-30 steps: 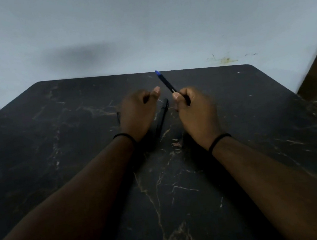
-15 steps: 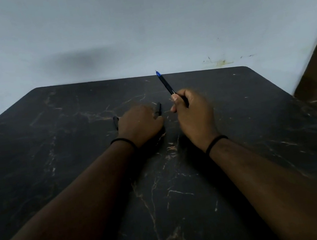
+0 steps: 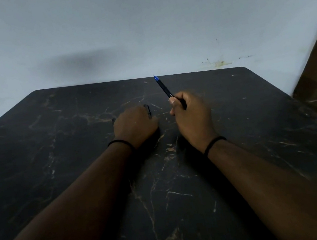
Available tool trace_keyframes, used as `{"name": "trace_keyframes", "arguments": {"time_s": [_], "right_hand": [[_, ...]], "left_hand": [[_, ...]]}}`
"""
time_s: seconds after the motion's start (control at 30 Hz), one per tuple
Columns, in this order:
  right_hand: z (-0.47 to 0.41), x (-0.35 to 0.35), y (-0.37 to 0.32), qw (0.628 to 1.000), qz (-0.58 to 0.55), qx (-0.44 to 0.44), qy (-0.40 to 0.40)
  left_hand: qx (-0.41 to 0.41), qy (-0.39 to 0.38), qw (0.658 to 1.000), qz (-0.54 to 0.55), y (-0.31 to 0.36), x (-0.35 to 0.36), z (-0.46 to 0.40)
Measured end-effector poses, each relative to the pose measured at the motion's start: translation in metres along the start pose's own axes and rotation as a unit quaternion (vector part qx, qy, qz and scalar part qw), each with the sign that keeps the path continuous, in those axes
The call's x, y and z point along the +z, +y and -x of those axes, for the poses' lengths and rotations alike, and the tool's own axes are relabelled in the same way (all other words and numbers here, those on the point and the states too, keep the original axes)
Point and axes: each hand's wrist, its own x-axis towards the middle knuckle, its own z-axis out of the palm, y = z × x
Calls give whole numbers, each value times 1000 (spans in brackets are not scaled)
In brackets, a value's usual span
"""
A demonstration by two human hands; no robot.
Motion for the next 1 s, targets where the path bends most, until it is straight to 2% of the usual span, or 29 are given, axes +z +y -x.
{"name": "trace_keyframes", "arguments": {"time_s": [0.17, 0.4, 0.53, 0.7, 0.77, 0.83, 0.9, 1.0], "right_hand": [[-1, 0, 1, 1000, 9, 2, 2], [-1, -2, 1, 1000, 0, 10, 2], [-1, -2, 1, 1000, 2, 8, 3], [-2, -1, 4, 1000, 9, 6, 0], [-1, -1, 4, 1000, 7, 5, -4], [0, -1, 3, 1000, 7, 3, -3], [0, -1, 3, 1000, 8, 2, -3], [0, -1, 3, 1000, 9, 1, -5]], "left_hand": [[8, -39, 999, 26, -3, 0, -2], [3, -12, 1000, 23, -2, -2, 1], [2, 52, 998, 20, -1, -7, 2], [-71, 145, 987, -18, -20, -24, -4], [-117, 127, 984, -48, -32, -30, -7], [-147, 68, 984, -77, -44, -30, -7], [-150, 11, 983, -108, -49, -29, -5], [-144, -6, 984, -102, -50, -26, -4]]}}
